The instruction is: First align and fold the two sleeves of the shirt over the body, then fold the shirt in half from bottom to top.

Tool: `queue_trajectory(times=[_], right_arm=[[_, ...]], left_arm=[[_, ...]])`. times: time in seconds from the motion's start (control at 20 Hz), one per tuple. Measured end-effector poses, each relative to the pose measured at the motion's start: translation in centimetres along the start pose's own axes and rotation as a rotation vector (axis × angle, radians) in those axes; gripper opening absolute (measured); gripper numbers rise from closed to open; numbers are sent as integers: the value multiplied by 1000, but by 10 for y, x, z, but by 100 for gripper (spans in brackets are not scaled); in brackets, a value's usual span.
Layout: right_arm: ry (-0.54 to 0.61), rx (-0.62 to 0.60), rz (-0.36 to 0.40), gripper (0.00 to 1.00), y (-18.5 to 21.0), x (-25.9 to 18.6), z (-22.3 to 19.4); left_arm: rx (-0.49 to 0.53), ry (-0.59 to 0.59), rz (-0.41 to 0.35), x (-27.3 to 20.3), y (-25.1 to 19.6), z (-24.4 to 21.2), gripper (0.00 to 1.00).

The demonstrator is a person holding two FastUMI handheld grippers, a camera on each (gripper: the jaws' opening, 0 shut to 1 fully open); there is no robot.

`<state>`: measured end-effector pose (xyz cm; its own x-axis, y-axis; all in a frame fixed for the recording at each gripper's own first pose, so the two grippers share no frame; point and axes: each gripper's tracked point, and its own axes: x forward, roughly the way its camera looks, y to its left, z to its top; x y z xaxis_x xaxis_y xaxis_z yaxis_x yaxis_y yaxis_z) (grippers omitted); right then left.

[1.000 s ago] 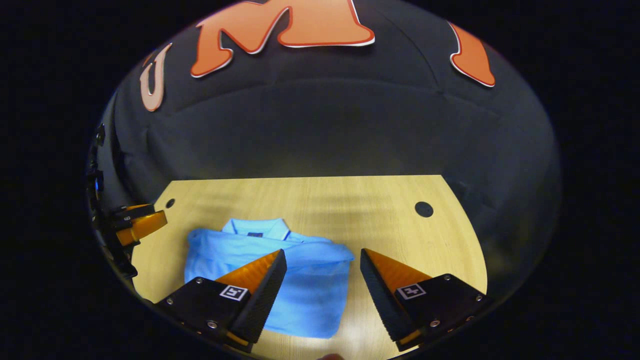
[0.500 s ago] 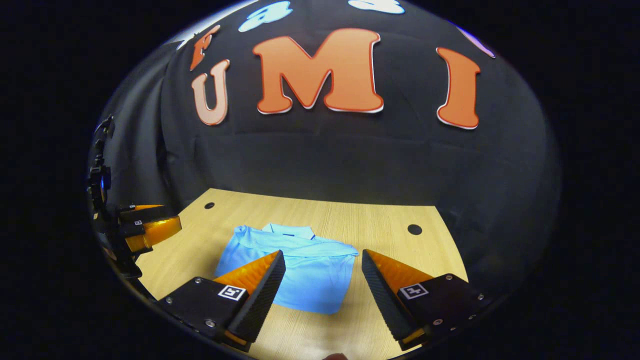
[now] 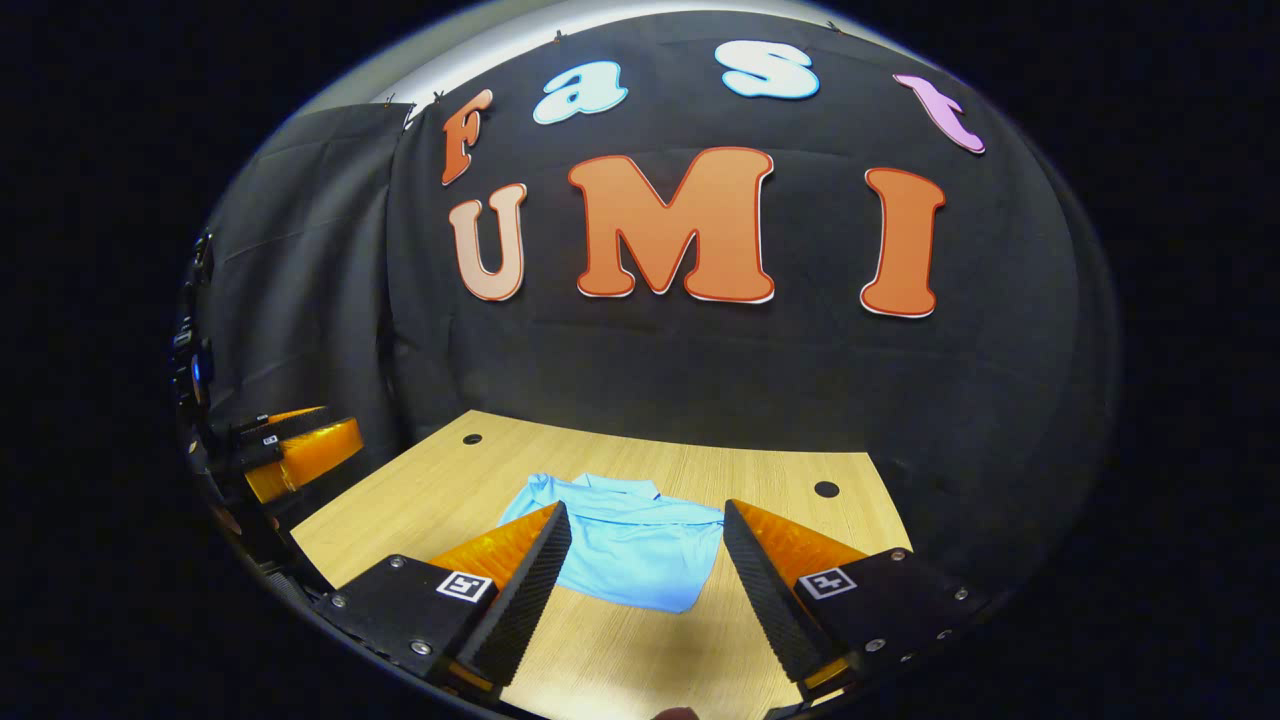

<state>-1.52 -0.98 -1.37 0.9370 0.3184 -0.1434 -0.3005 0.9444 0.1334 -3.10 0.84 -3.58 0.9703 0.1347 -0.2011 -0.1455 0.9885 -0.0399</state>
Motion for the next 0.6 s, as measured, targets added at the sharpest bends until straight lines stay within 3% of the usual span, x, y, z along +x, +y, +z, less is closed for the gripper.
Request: queue_trajectory(times=[0.35, 0.6], right_arm=[[-46, -13, -43, 95, 21, -18, 19], [-3, 83, -5, 96, 34, -15, 34]], left_arm=[[42, -116, -94, -38, -18, 53, 97], [14, -116, -140, -30, -36, 64, 97]])
